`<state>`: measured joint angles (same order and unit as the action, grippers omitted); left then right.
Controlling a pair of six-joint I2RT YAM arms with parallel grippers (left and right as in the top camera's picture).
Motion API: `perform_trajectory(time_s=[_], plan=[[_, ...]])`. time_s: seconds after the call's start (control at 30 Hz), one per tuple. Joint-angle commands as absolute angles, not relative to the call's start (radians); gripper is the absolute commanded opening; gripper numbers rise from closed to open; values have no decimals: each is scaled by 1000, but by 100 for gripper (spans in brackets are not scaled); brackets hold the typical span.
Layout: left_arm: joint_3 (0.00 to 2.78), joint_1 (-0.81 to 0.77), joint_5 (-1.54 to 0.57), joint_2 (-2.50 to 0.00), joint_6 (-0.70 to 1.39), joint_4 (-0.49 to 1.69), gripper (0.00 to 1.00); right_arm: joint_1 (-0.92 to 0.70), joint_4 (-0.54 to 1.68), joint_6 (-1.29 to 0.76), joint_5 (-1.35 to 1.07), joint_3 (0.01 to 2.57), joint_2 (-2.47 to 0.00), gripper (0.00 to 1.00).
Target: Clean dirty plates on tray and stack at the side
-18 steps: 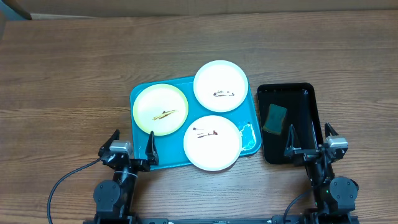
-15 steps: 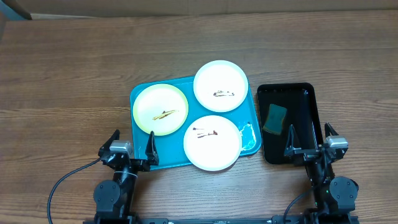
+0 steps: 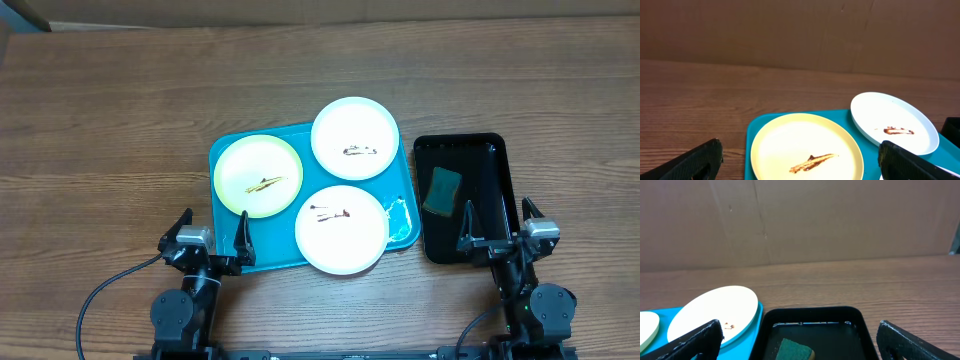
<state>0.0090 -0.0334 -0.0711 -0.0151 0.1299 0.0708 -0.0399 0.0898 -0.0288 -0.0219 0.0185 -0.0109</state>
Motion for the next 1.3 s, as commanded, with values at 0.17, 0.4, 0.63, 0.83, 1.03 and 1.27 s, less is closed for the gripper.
perform_trajectory(time_s=[0.17,0.4,0.63,0.83,1.03,1.27], plan=[[6,-40,-78,-9,115,72,100,-36,84,-25,-24,8,-4,100],[6,-40,-78,-9,115,72,100,-36,83,-25,-25,8,-4,100],[6,-40,-79,-9,120,72,100,-38,81,-31,-40,8,-4,100],[22,-40,-78,-20,119,106,100,-38,83,-113,-36,9,-4,100],[161,-40,-77,-115,107,305,100,-38,197,-178,-33,91,-46,100],[382,-40,-80,-352,109,449,100,-38,322,-273,-29,245,-209,100]])
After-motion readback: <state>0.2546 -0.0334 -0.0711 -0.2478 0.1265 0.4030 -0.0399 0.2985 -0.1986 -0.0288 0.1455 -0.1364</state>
